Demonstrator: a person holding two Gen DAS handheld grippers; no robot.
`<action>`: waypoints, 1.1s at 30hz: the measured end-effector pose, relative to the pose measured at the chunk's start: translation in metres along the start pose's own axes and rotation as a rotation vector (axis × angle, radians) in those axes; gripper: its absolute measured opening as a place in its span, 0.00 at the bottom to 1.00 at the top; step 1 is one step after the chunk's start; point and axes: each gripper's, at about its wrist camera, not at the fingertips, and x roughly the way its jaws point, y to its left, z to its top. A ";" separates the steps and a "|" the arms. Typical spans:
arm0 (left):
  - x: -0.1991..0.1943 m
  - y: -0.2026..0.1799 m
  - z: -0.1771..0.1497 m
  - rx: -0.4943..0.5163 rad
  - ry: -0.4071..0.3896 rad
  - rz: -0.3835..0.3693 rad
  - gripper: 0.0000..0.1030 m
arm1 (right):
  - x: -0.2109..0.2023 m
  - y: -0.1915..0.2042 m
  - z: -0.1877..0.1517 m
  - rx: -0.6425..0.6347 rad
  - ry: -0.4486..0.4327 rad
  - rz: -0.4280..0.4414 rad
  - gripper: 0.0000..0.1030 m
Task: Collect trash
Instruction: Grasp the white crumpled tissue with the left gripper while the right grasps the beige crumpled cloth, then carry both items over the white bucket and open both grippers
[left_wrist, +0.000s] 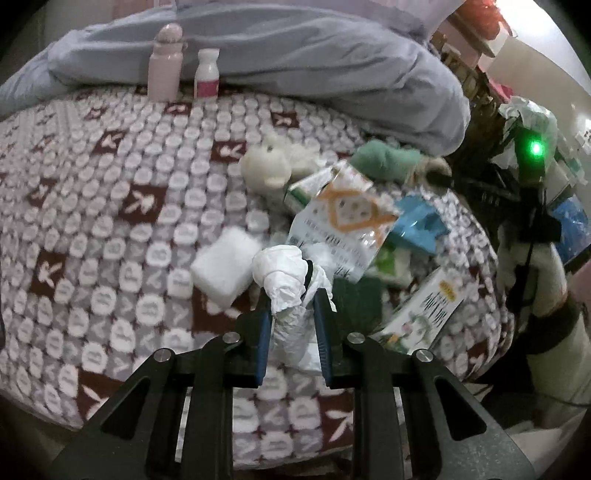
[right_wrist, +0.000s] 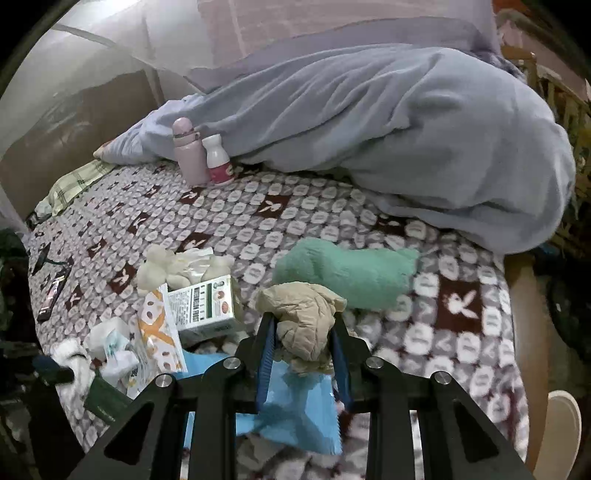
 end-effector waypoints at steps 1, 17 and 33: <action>-0.003 -0.003 0.004 0.008 -0.011 -0.001 0.19 | -0.003 -0.001 -0.002 0.005 -0.001 -0.001 0.27; 0.000 -0.097 0.054 0.117 -0.057 -0.151 0.19 | -0.057 -0.048 -0.037 0.069 -0.051 -0.060 0.27; 0.073 -0.275 0.072 0.229 0.038 -0.307 0.19 | -0.128 -0.167 -0.115 0.255 -0.050 -0.247 0.27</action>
